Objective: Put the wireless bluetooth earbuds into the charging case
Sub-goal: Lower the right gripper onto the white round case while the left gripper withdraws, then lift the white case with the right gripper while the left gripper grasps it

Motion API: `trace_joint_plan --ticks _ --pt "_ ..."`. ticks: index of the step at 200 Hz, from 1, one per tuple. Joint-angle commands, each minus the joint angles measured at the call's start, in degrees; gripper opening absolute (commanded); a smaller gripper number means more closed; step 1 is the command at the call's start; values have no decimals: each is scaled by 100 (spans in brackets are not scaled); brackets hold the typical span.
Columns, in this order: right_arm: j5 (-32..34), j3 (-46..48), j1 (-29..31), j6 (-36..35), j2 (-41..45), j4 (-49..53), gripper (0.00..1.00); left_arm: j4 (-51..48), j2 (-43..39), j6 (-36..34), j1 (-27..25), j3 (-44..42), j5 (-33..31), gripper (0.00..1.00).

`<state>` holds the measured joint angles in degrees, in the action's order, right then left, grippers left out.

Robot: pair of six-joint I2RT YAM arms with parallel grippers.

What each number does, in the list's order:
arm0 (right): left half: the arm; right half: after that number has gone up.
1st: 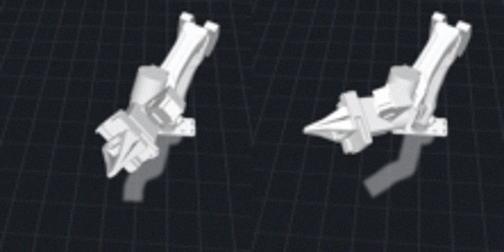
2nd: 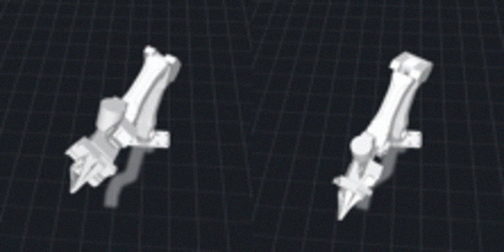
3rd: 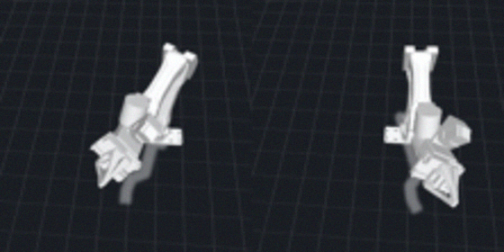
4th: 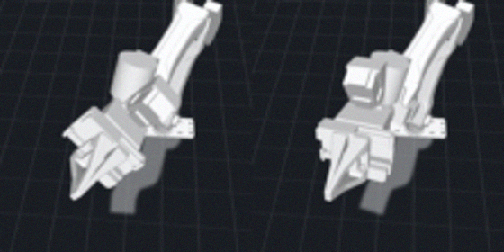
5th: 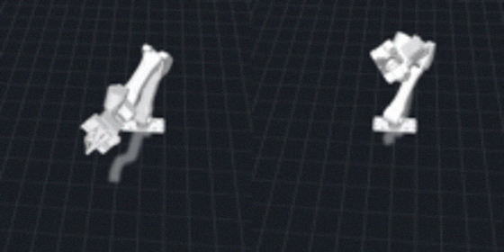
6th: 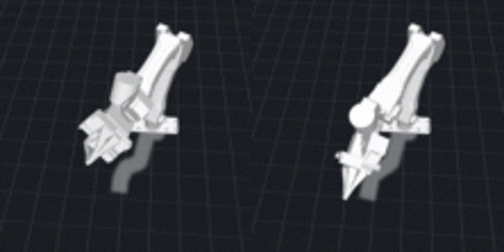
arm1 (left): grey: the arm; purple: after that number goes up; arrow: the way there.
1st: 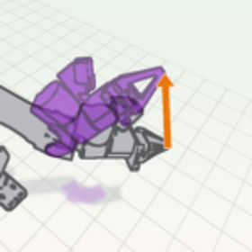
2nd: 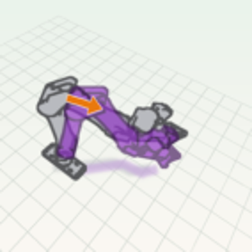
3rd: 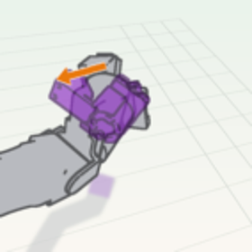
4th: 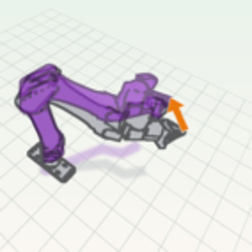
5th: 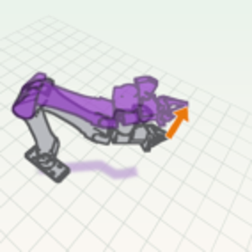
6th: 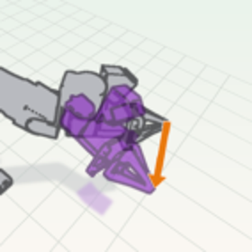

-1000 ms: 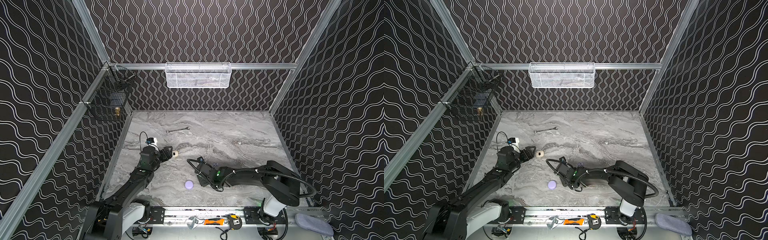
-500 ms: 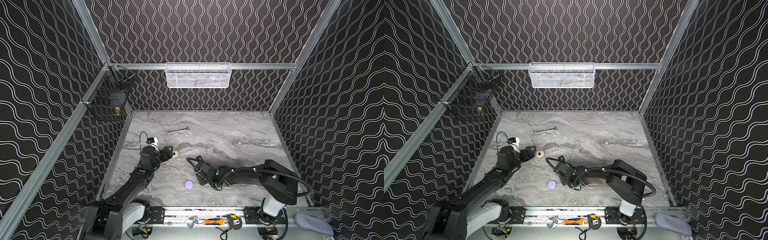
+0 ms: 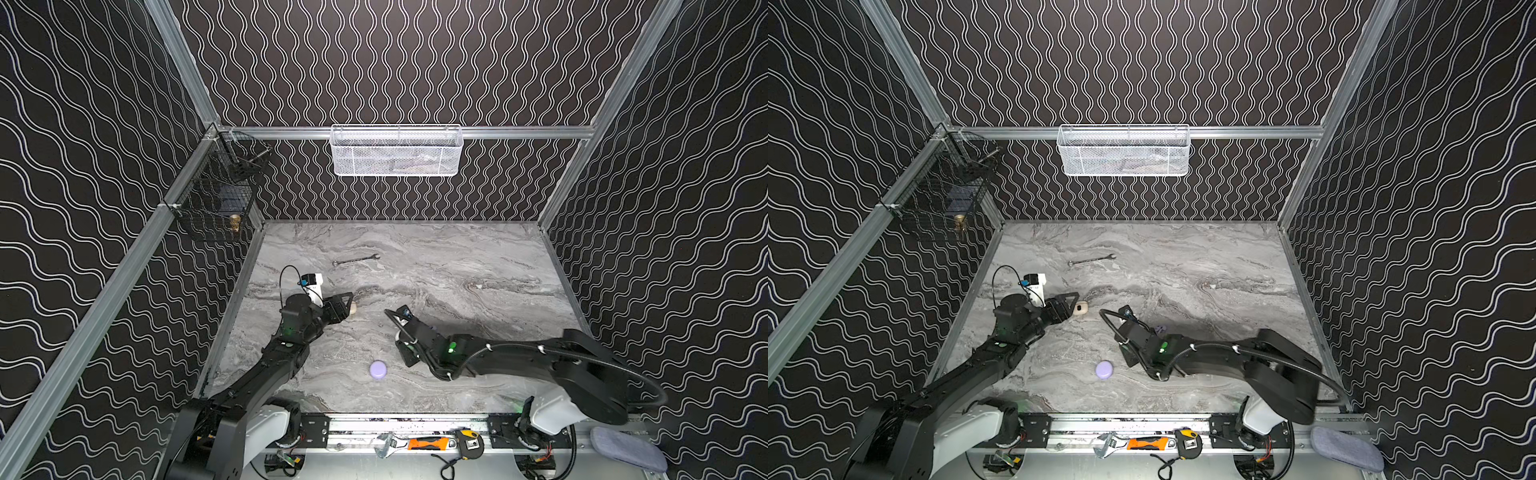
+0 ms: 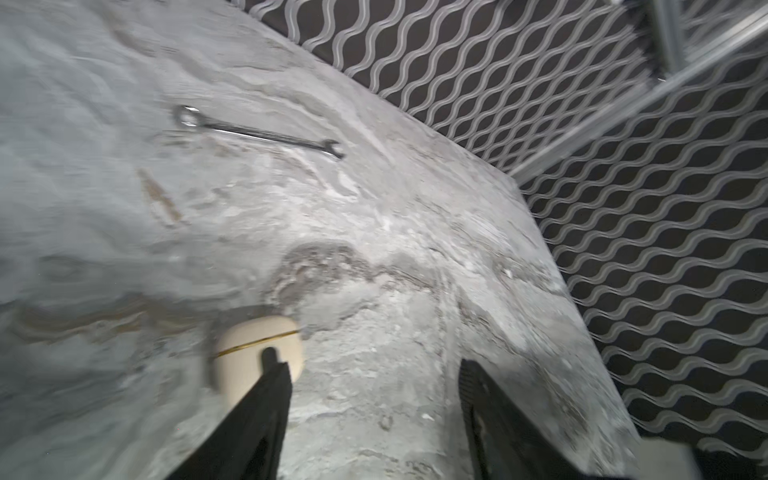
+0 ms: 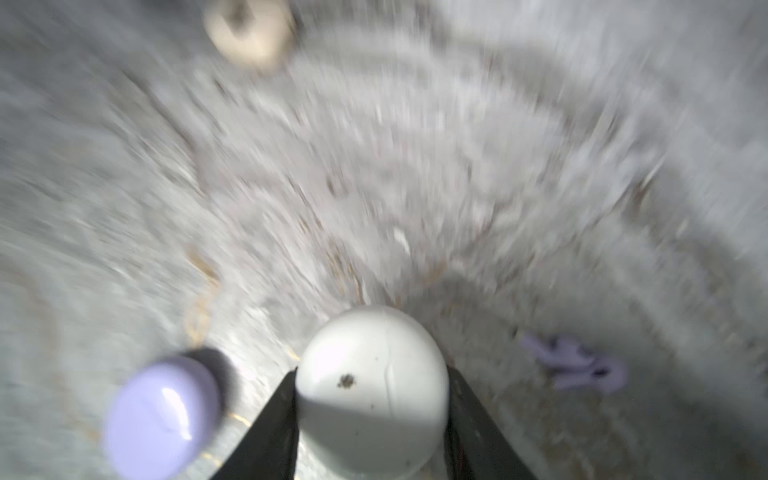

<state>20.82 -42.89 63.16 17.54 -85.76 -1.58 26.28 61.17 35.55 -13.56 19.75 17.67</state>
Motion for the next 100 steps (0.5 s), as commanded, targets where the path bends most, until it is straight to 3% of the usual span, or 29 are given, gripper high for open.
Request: trace_joint_plan --ticks 1,25,45,69,100 --pt "423 446 -5 -1129 616 -2085 26 195 -154 -449 -118 196 447 63" --pt "293 1334 -18 -2245 1209 -4141 24 -390 -848 -729 -329 403 394 64" --pt "95 1718 -89 -3289 1181 -5823 24 -1306 -1506 -374 -340 945 1013 65" --pt "-157 1404 -75 -3973 1180 -5696 22 -2477 -2069 -275 -349 1609 1674 60" --pt "-819 1355 -68 -4650 1151 -5901 24 -3906 -2012 -1002 -349 2341 2612 59"
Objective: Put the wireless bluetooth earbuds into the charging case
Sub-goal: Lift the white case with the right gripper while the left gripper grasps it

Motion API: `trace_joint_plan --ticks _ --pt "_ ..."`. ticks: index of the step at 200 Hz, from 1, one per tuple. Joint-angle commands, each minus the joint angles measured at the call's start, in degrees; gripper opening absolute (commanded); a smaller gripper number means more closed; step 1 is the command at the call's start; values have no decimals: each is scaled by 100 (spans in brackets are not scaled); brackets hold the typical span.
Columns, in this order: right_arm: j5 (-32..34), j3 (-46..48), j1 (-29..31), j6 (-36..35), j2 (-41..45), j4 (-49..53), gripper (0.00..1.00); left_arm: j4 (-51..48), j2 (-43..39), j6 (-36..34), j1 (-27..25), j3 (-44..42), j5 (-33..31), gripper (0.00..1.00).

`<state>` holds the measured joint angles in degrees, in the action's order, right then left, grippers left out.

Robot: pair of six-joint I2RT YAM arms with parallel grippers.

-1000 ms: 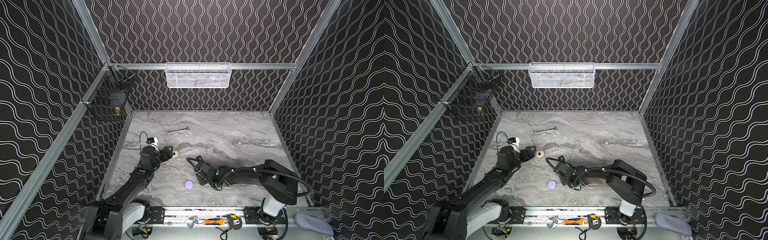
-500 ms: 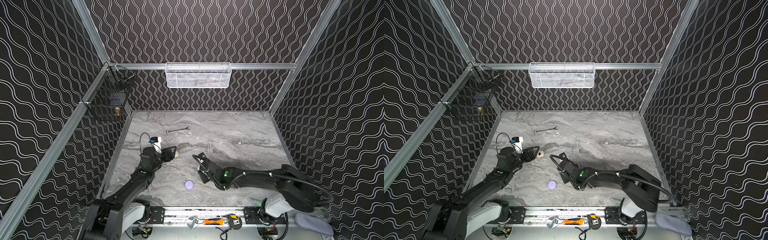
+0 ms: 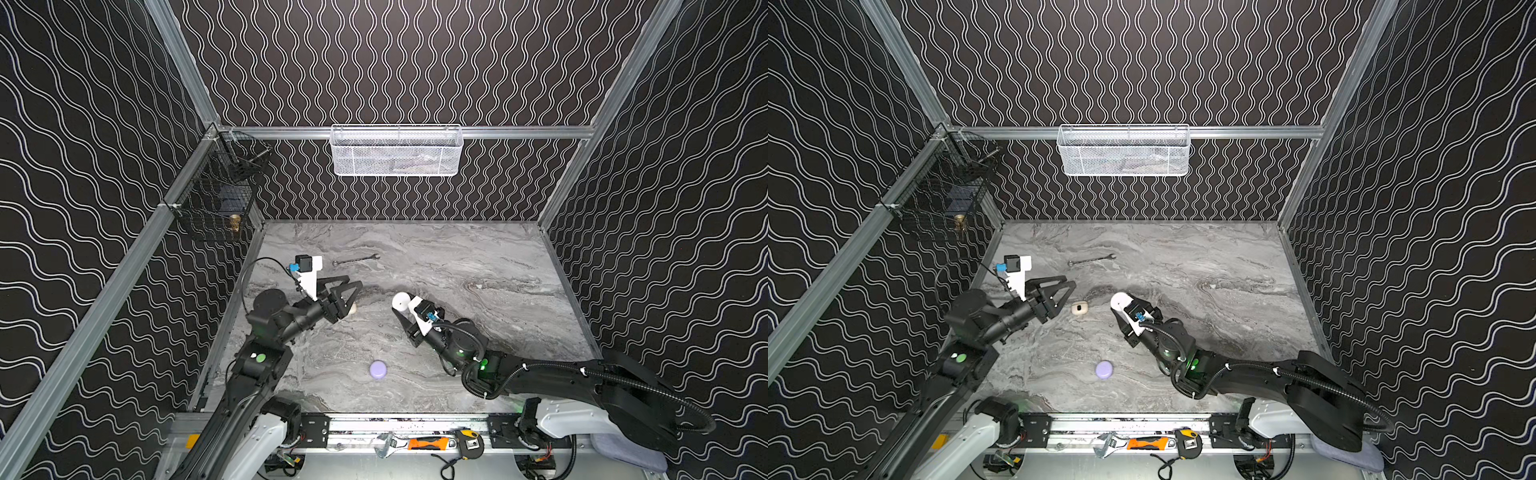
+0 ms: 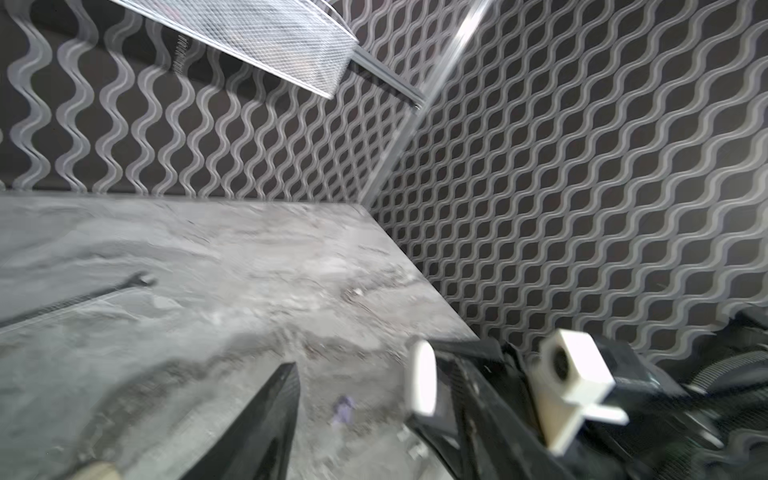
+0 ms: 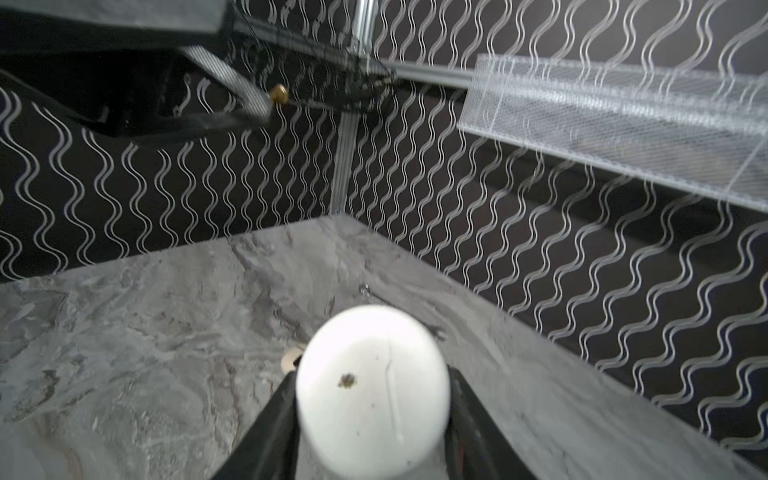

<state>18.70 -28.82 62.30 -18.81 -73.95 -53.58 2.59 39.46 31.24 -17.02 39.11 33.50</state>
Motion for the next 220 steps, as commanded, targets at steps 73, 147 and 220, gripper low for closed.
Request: trace_joint_plan --ticks 73,147,220 --pt "-946 -660 45 -1639 -185 -9 23 -2396 -180 -1018 -103 428 1115 56" --pt "-682 -899 576 -1905 -150 493 20 -1452 50 -700 -188 405 1228 51" --pt "-305 -1106 632 -1915 -461 419 20 -1541 532 -949 -1345 495 271 42"
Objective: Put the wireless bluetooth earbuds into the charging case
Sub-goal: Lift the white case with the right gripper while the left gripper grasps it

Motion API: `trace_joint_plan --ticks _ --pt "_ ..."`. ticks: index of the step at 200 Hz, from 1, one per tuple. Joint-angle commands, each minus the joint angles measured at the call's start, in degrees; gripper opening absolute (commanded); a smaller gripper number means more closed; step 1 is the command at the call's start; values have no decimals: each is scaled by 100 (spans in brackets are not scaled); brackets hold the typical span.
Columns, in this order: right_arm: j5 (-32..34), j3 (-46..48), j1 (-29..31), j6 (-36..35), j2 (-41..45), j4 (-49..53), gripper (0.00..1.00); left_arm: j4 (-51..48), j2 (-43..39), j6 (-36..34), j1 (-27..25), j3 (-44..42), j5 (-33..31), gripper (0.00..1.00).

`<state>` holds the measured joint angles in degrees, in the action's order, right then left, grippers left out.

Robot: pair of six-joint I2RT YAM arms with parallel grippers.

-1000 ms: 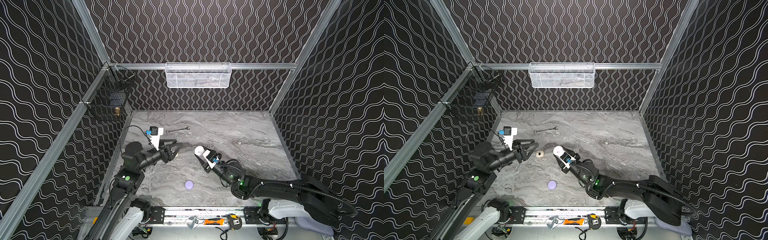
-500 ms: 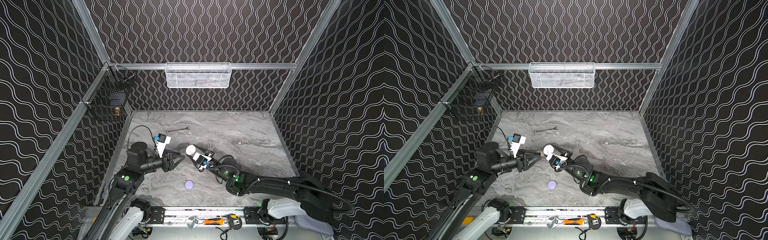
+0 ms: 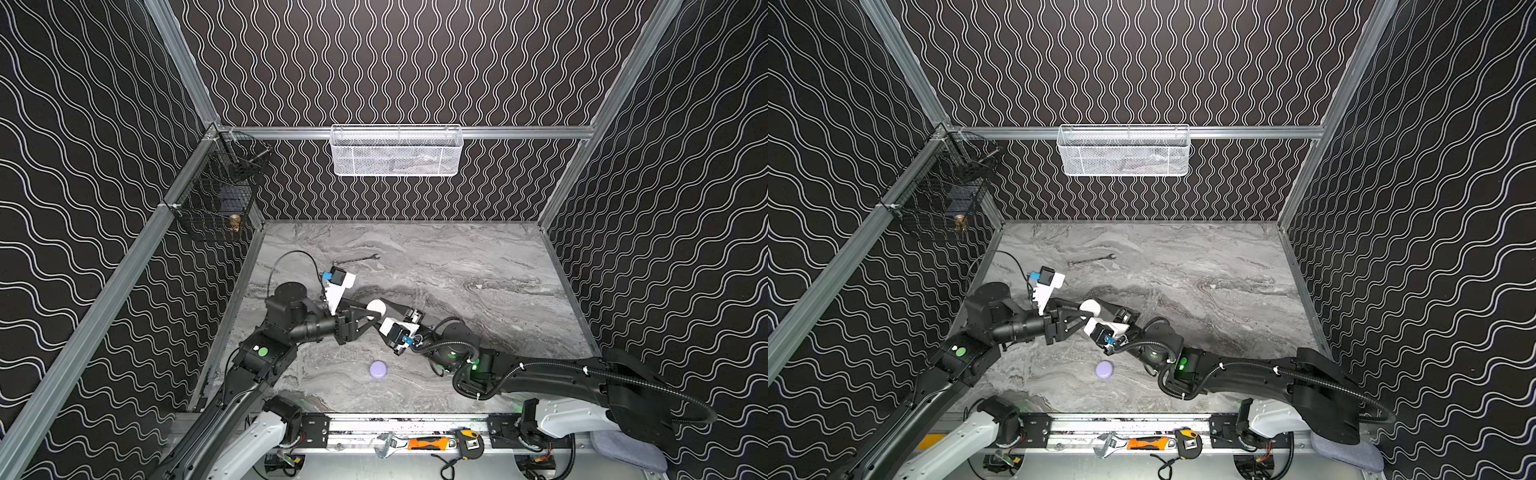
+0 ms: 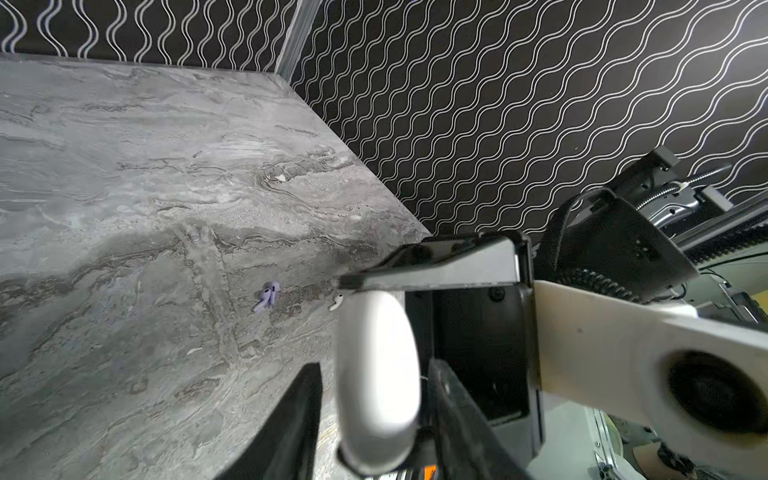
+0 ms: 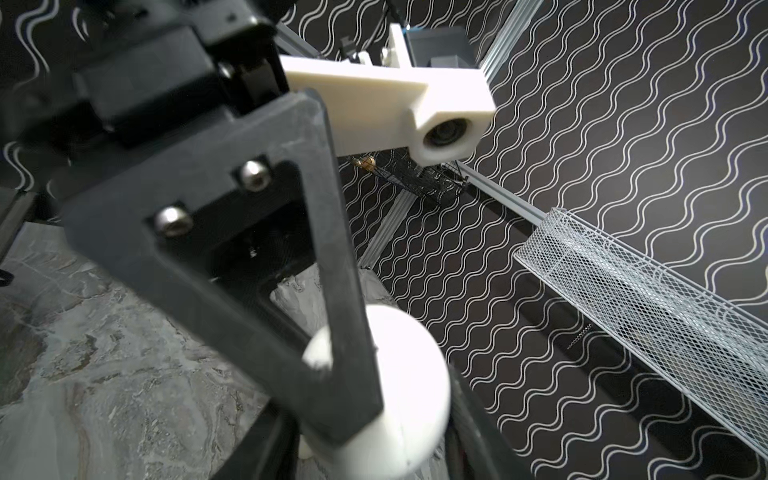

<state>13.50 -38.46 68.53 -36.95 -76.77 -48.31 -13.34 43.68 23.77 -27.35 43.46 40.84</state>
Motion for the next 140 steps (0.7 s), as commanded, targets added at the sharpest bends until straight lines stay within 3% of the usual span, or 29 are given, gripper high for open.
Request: trace_joint_plan --ticks 1,30,87,140 --pt "215 -148 10 -101 -189 -112 20 43 112 -213 -330 58 -503 42" --pt "357 -198 2 -87 -326 -257 19 -24 126 -255 -481 -46 -822 34" --pt "366 -31 -6 -55 -87 -356 19 2 153 -229 -494 -47 -696 32" --pt "493 -13 -24 -80 -114 -477 18 100 114 -175 -492 -65 -643 41"
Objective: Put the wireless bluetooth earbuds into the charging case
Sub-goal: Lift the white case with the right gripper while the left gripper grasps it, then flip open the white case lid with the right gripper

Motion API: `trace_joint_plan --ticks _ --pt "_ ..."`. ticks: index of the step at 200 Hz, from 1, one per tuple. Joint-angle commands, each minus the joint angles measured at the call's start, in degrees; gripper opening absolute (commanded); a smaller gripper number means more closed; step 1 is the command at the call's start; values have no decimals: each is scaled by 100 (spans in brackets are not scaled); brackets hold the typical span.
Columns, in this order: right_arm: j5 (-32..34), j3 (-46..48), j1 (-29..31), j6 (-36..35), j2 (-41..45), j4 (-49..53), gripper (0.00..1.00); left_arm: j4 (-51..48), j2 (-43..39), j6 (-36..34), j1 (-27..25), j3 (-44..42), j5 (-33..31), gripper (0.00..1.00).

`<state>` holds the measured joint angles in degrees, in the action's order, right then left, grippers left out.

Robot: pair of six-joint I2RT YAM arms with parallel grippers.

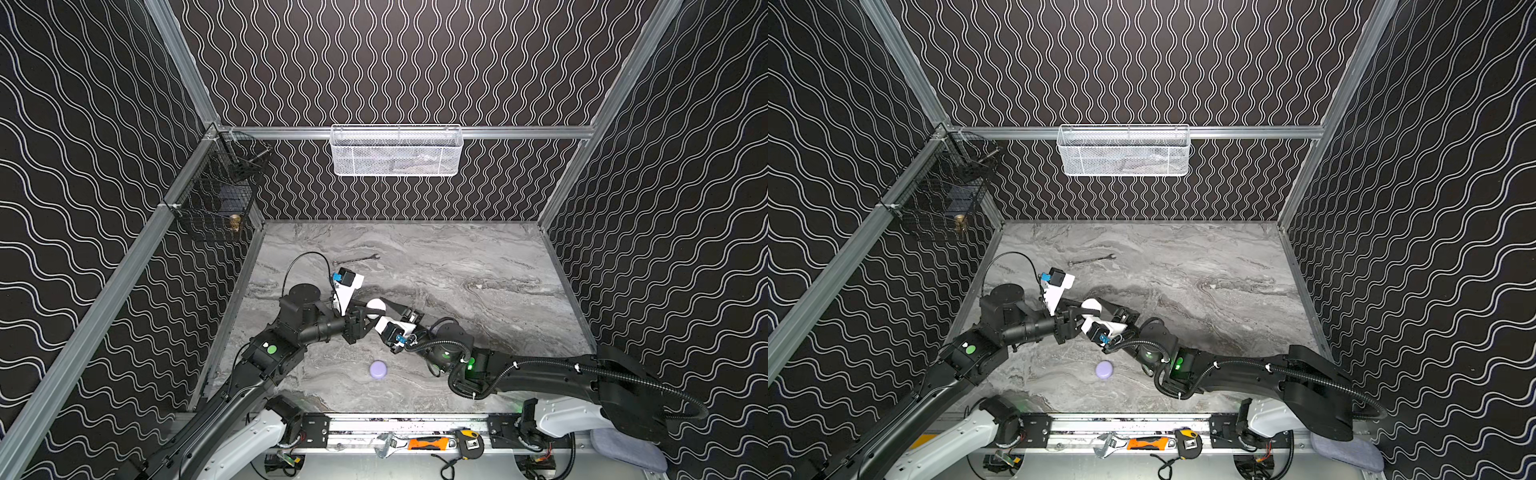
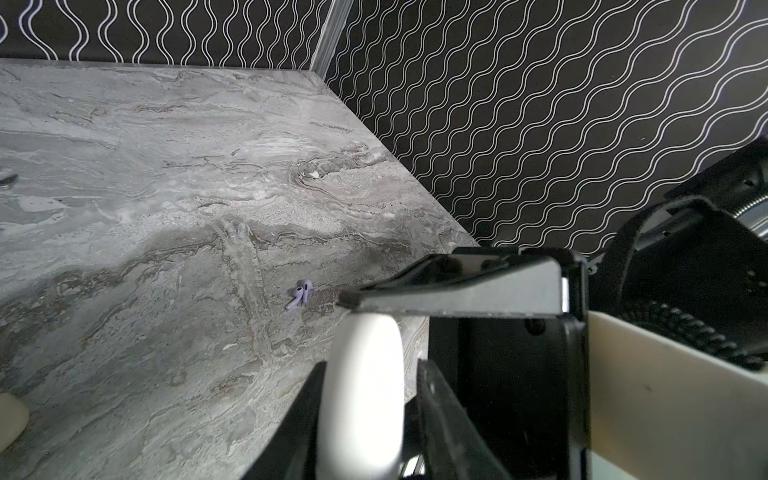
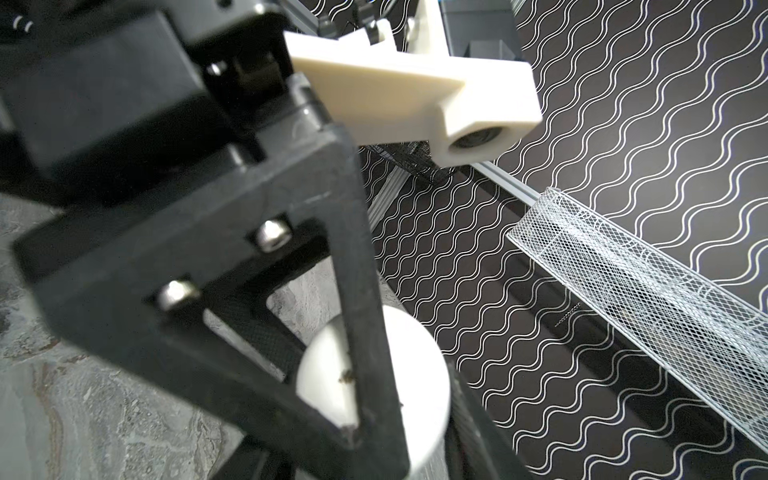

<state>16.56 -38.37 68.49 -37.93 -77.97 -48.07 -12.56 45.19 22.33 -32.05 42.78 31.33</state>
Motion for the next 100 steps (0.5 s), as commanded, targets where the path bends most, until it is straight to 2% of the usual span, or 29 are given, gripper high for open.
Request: trace_joint_plan --ticks 1,31,60,100 --pt "189 -21 -20 21 4 -501 18 23 -41 -29 -21 -2 310 41" --pt "169 43 -56 27 77 -545 18 -76 -116 -73 -25 10 188 42" --pt "135 140 -55 21 201 -589 17 -170 -107 -114 -20 39 101 38" --pt "-33 146 -59 71 243 -537 17 175 29 -11 -24 -2 423 27"
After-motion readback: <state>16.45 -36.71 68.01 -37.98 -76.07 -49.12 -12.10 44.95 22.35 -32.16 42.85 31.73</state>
